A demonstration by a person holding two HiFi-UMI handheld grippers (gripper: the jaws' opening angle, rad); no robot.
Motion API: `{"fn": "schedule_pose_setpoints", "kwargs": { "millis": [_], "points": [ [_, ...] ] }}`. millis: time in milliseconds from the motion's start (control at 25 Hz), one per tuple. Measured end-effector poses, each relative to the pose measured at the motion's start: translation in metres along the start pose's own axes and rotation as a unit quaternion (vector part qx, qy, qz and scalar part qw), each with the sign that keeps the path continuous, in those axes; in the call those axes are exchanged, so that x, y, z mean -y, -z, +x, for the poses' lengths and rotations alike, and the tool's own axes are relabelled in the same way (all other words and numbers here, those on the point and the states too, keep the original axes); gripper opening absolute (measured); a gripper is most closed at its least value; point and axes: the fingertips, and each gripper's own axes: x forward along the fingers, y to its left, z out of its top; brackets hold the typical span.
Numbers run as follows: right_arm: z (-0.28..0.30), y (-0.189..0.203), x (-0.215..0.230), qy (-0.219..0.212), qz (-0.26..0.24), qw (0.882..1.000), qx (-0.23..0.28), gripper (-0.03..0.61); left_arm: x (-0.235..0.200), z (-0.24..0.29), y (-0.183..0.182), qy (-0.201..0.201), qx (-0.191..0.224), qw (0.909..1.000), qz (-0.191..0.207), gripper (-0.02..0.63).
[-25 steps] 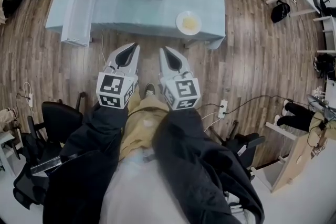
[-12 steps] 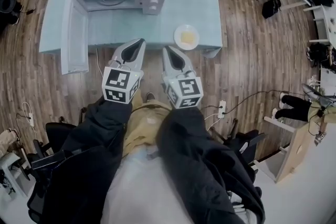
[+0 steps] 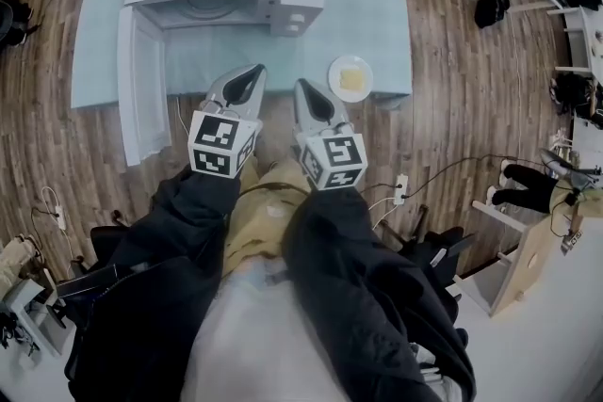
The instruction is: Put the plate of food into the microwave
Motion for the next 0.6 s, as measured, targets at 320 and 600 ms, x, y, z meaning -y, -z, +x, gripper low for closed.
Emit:
{"fn": "schedule_pose_setpoints", "kwargs": {
  "millis": [320, 600],
  "points": [
    [0.017, 0.043, 0.032, 0.006, 0.035, 0.998, -0.051, 0.0, -0.004, 0.039, 0.04, 0.008, -0.055, 0.9984, -0.013, -0.003],
    [0.021, 0.094, 0.085, -0.001, 0.064, 0.992, -0.108, 0.0, 0.002, 0.074, 0.091, -0.02, -0.114, 0.9925, -0.039, -0.003]
  ]
}}
